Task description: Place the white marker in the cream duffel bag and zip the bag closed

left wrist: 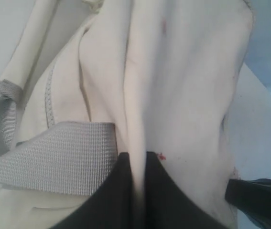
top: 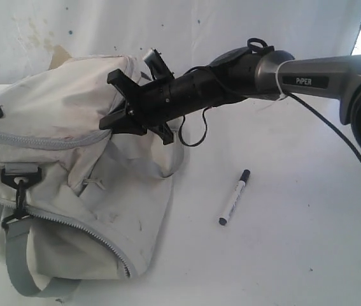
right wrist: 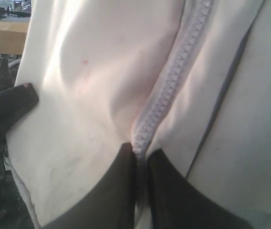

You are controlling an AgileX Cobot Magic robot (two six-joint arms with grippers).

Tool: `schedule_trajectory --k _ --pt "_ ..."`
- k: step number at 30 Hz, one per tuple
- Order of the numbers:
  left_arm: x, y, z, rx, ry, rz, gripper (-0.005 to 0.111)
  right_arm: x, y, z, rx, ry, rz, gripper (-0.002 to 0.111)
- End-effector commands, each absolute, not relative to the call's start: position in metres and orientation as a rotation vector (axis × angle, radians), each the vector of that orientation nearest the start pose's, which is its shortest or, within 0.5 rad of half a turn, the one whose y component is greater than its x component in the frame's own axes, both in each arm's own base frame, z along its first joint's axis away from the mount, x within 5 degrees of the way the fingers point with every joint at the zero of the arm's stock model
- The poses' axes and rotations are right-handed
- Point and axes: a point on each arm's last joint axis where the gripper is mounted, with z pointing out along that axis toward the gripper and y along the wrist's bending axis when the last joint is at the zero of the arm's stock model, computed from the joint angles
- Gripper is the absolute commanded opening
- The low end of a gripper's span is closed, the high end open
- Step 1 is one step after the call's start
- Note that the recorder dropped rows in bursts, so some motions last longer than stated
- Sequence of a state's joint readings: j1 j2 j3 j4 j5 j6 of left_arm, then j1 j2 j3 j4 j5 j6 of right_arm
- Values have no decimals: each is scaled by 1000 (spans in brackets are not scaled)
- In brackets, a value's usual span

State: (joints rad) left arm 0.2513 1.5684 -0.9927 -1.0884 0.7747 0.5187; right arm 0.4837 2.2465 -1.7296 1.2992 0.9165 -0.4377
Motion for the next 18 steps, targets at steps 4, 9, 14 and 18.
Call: schedule_trajectory --k 4,9,14,18 --pt "285 37 250 -722 2205 -728 0 425 256 198 -343 2492 1270 0" --pt "273 29 242 -653 2240 -777 0 437 243 194 -364 2506 1044 0" --pt "272 30 239 -493 2264 -685 1 440 240 192 -390 2494 973 0" --pt "271 29 239 -373 2274 -643 21 437 241 192 -393 2517 995 6"
